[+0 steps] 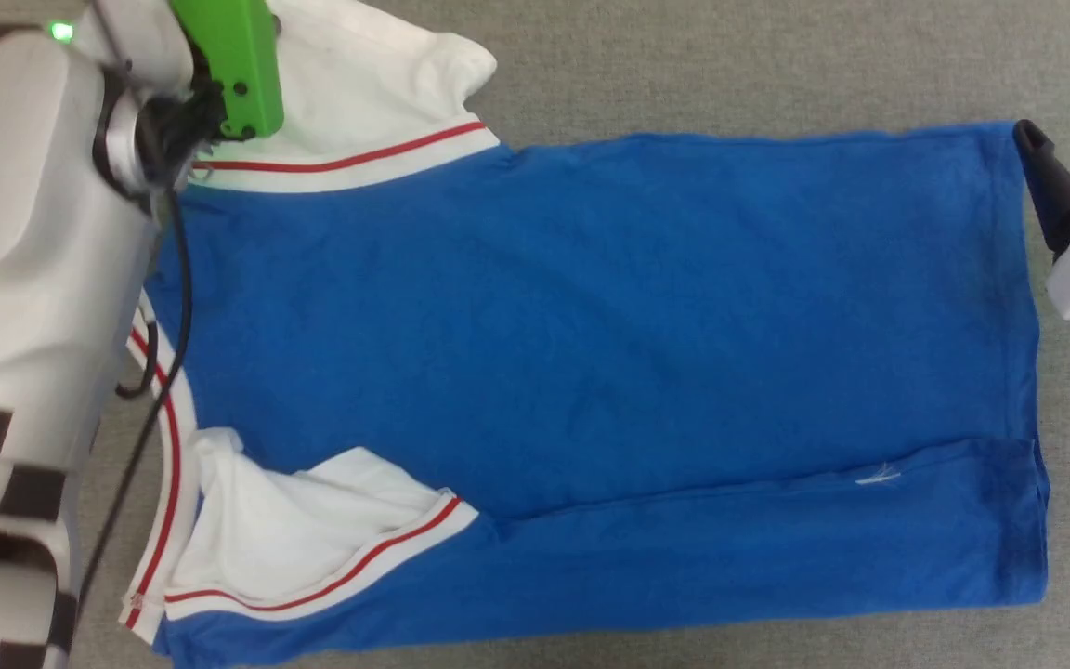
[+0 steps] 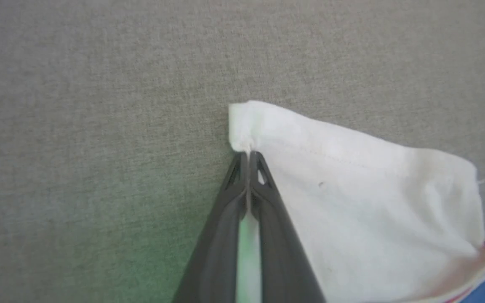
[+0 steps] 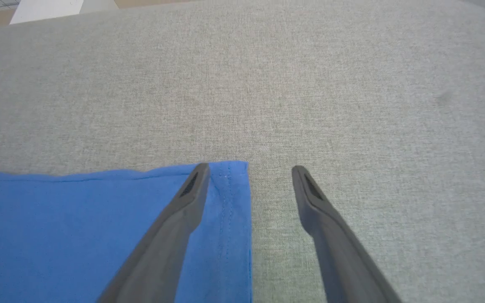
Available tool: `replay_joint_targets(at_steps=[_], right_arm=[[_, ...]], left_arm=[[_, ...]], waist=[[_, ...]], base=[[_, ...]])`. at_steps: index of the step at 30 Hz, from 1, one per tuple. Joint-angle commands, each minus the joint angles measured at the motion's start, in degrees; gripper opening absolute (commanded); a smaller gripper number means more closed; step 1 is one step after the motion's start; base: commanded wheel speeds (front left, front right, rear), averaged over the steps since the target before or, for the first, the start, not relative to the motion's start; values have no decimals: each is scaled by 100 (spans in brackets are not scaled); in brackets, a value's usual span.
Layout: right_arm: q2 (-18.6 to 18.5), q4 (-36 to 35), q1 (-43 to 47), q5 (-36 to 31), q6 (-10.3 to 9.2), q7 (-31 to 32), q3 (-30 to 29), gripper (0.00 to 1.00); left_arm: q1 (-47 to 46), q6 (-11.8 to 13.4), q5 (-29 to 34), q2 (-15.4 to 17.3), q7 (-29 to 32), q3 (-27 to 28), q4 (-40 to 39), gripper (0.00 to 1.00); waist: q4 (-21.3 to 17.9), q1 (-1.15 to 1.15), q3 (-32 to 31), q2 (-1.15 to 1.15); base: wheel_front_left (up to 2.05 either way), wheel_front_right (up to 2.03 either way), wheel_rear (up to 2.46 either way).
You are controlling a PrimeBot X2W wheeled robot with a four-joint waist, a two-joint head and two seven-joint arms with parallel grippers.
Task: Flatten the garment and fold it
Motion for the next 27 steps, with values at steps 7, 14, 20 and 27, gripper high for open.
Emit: replay_joint_targets(at_steps=[7, 14, 20, 27], right_arm=[[-418, 293, -271, -158, -9, 456, 230, 100], [-745, 794, -577, -411, -9, 1257, 509, 100], [-806, 1126, -615, -461, -9, 1702, 810, 100], [-785, 1126, -637, -321, -9, 1697, 774, 0]], left_arm=[[828, -248, -289, 238, -1224, 491, -1055, 0], [1535, -66, -375, 344, -1536, 639, -2390, 0], [1774, 69, -374, 407, -1550, 663, -2914, 0], [1852, 23, -369, 412, -1723, 674, -2988, 0]], waist=[[160, -1, -301, 0], [397, -1, -150, 0], [515, -1, -39, 0], [503, -1, -250, 0]], base=[[0, 0, 0], [0, 0, 0], [0, 0, 0], [0, 0, 0]])
